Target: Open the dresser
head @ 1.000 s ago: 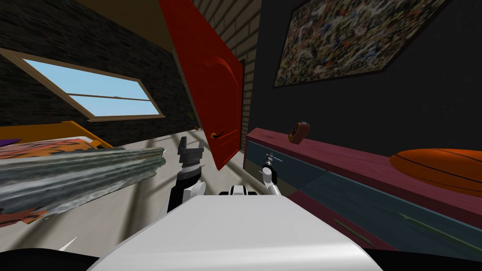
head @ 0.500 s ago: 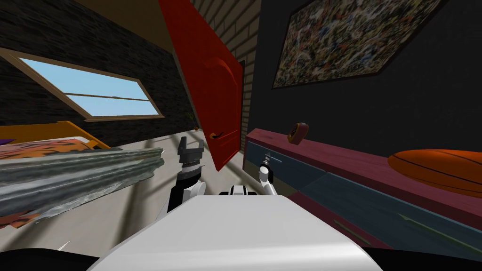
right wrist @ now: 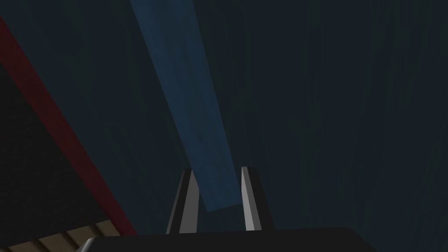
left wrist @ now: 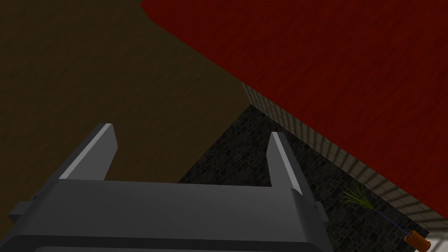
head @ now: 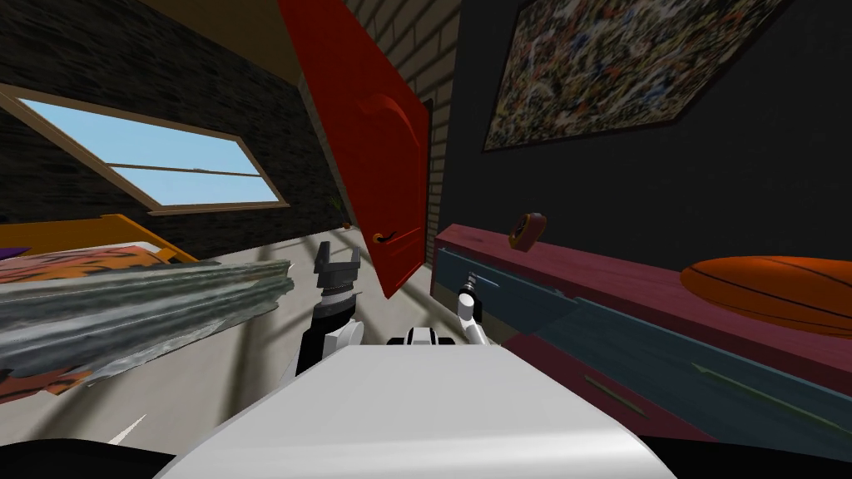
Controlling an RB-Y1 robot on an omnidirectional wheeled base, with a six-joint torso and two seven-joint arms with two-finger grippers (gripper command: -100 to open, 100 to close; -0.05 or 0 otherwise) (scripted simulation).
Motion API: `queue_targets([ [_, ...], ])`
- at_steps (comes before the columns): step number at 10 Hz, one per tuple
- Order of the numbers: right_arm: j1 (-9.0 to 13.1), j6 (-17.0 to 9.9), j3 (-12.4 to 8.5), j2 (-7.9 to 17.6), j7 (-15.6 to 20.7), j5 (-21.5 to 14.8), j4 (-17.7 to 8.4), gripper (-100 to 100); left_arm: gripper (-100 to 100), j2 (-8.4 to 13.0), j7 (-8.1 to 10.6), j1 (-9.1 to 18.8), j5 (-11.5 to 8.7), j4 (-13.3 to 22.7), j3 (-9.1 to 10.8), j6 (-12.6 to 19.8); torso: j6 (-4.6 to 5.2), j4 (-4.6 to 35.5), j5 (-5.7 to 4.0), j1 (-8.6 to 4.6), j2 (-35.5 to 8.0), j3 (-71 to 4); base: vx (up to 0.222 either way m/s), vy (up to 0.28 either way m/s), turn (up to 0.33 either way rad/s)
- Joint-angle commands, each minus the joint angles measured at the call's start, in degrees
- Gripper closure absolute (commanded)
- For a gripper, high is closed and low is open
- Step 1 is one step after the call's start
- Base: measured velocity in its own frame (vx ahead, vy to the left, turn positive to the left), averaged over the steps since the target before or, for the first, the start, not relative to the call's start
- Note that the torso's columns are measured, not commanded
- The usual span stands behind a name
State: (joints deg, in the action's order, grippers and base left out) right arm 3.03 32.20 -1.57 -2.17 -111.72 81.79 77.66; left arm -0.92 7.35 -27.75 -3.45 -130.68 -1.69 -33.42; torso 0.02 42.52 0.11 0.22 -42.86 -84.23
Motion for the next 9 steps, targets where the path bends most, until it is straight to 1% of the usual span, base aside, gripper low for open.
queue_targets([
  [1, 0.3, 0.0, 0.2, -0.5, 0.9, 0.2, 0.6, 100, 0, 0.0, 0.0, 0.0, 0.0, 0.0, 0.0, 0.0, 0.02, 0.0, 0.05, 0.02, 0.1, -0.1, -0.196, 0.121, -0.029],
  [3, -0.4, -0.2, 0.4, -0.6, 1.2, 0.6, 0.6, 100, 0, 0.0, 0.0, 0.0, 0.0, 0.0, 0.01, 0.0, 0.08, 0.1, 0.11, -0.28, 0.5, -0.3, -0.106, 0.059, 0.006],
  [6, -0.2, 0.1, 0.8, -0.5, 1.2, 0.5, 1.4, 100, 0, 0.0, 0.0, 0.0, 0.0, 0.0, 0.0, 0.0, 0.16, 0.1, 0.06, -0.06, 0.0, 0.0, -0.182, 0.114, -0.012],
  [7, -0.5, -0.2, 0.9, -0.7, 1.2, 0.6, 0.8, 100, 0, 0.0, 0.0, 0.0, 0.0, 0.0, 0.0, 0.0, 0.14, 0.1, 0.11, -0.05, 0.1, -0.1, -0.074, 0.066, 0.004],
  [8, 0.4, -0.6, 0.5, -0.7, 3.2, 2.3, 0.5, -100, 0, 0.0, 0.0, 0.0, 0.0, 0.0, 0.01, 0.0, 0.11, 0.1, 0.11, -0.27, 0.4, -0.3, -0.031, 0.027, -0.046],
  [9, 1.5, -1.1, 0.0, -0.7, 4.9, 4.0, 0.4, -100, 0, 0.0, 0.0, 0.0, 0.0, 0.0, 0.01, 0.0, 0.05, -0.1, -0.03, -0.36, 0.6, -0.4, -0.038, 0.024, -0.083],
])
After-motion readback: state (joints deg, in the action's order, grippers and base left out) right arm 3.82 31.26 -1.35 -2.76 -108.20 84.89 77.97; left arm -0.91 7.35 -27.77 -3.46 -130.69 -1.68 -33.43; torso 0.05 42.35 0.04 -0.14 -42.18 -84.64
